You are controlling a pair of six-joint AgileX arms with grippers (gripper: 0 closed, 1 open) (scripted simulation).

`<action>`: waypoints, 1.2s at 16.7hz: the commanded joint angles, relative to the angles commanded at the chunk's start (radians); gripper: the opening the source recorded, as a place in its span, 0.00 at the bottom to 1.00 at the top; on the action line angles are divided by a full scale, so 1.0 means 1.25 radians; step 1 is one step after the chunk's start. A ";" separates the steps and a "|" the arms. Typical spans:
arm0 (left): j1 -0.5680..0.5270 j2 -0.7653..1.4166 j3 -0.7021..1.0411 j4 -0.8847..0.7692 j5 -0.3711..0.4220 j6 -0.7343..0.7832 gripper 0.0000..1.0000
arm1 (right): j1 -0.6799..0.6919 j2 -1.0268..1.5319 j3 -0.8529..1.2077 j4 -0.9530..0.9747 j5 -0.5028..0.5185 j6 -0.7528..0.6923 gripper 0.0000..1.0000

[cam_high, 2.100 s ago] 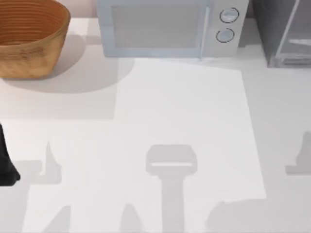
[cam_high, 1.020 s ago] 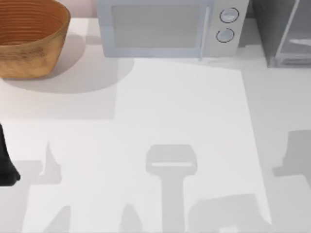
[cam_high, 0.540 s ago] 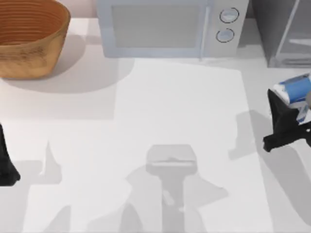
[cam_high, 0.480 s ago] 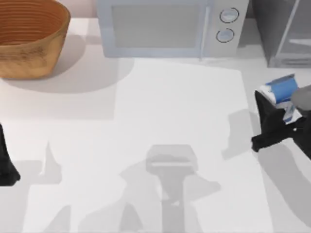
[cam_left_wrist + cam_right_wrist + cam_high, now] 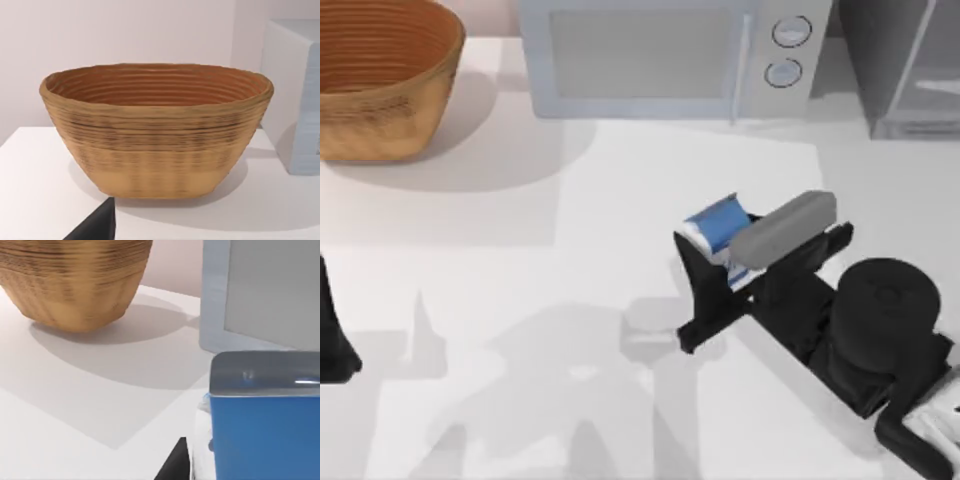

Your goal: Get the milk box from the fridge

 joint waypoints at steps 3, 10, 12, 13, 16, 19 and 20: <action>0.000 0.000 0.000 0.000 0.000 0.000 1.00 | 0.054 0.138 0.051 0.116 0.007 -0.005 0.00; 0.000 0.000 0.000 0.000 0.000 0.000 1.00 | 0.119 0.297 0.123 0.266 0.015 -0.021 0.00; 0.000 0.000 0.000 0.000 0.000 0.000 1.00 | 0.120 0.302 0.126 0.270 0.015 -0.022 0.00; 0.000 0.000 0.000 0.000 0.000 0.000 1.00 | 0.120 0.302 0.126 0.270 0.015 -0.022 0.00; 0.000 0.000 0.000 0.000 0.000 0.000 1.00 | 0.116 0.300 0.122 0.268 0.015 -0.020 0.00; 0.000 0.000 0.000 0.000 0.000 0.000 1.00 | 0.115 0.328 0.152 0.250 0.013 -0.024 0.00; 0.000 0.000 0.000 0.000 0.000 0.000 1.00 | 0.114 0.346 0.175 0.239 0.012 -0.025 0.00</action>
